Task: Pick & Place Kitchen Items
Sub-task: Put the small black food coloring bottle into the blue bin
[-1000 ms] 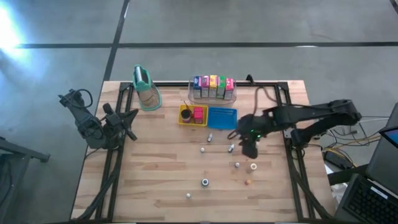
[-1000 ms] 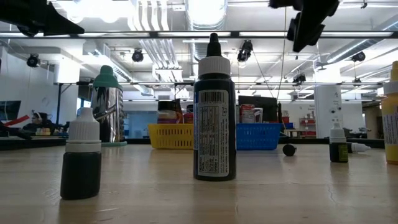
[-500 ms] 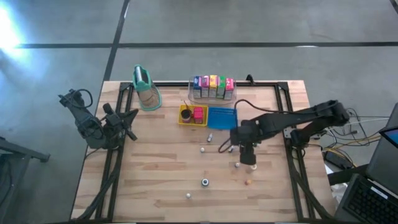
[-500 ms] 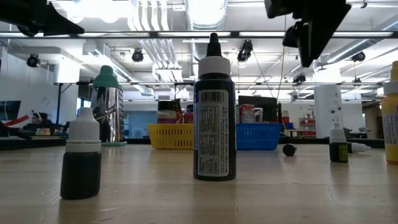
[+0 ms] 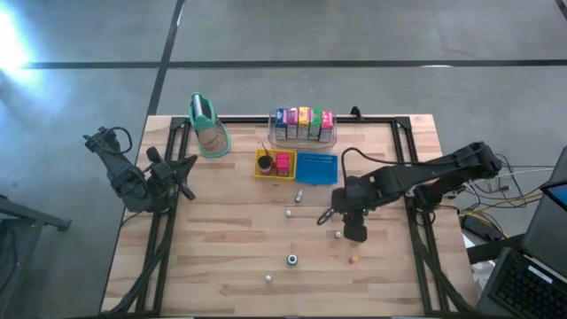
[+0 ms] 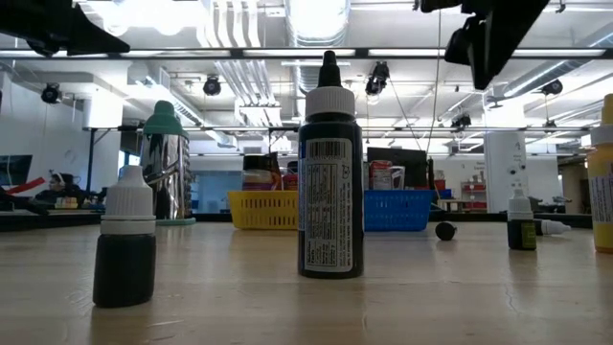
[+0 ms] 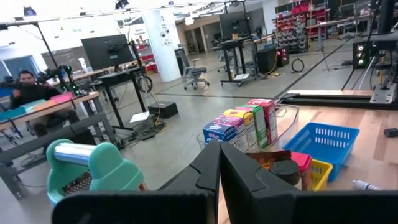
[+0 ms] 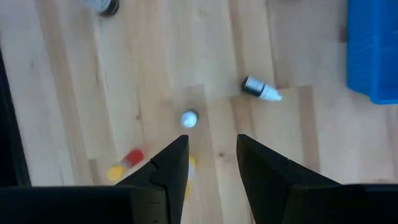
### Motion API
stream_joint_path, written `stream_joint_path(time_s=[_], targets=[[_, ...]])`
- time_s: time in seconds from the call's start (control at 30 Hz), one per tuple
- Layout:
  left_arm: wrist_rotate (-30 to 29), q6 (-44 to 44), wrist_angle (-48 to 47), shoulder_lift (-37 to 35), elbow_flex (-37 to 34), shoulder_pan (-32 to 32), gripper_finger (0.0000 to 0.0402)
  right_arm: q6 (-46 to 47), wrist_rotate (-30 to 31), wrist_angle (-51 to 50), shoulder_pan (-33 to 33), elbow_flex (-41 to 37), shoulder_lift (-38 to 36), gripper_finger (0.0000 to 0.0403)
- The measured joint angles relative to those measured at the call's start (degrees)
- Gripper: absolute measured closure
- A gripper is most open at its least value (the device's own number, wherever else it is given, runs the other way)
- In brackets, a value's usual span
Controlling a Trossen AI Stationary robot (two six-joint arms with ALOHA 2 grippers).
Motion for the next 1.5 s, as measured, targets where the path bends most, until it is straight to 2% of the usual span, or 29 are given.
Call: stream_joint_path(time_s=[0.27,0.47,0.67,0.8,1.0,1.27,1.5], targets=[[-0.19,2.49,-0.19,-0.01,0.0,0.0,0.0387,1.06,0.07,2.56,0.11,-0.11,-0.04,0.0248],[-0.19,2.23,-0.19,-0.01,-0.01,0.0,0.0387,7.1,0.05,4.05,0.19,-0.15,-0.02,0.0239],[0.21,-7.55,-0.23,-0.01,-0.01,0.0,0.0387,6.57,0.07,4.27,0.51,-0.84,-0.02,0.0246],[0.77,-6.29,-0.26,-0.01,-0.02,0.0,0.0387,4.83,0.09,4.83,0.5,-2.16,-0.02,0.0259],[0.8,-3.6,-0.3,-0.01,-0.02,0.0,0.0387,6.0,0.09,11.75,0.5,-5.0,-0.02,0.0268],[0.88,-3.56,-0.3,-0.01,-0.01,0.0,0.0387,14.56,0.09,16.67,0.57,-12.65,-0.02,0.024],[0.9,-3.54,-0.27,-0.01,-0.02,0.0,0.0387,15.8,0.05,19.04,1.04,-15.67,-0.02,0.0227]])
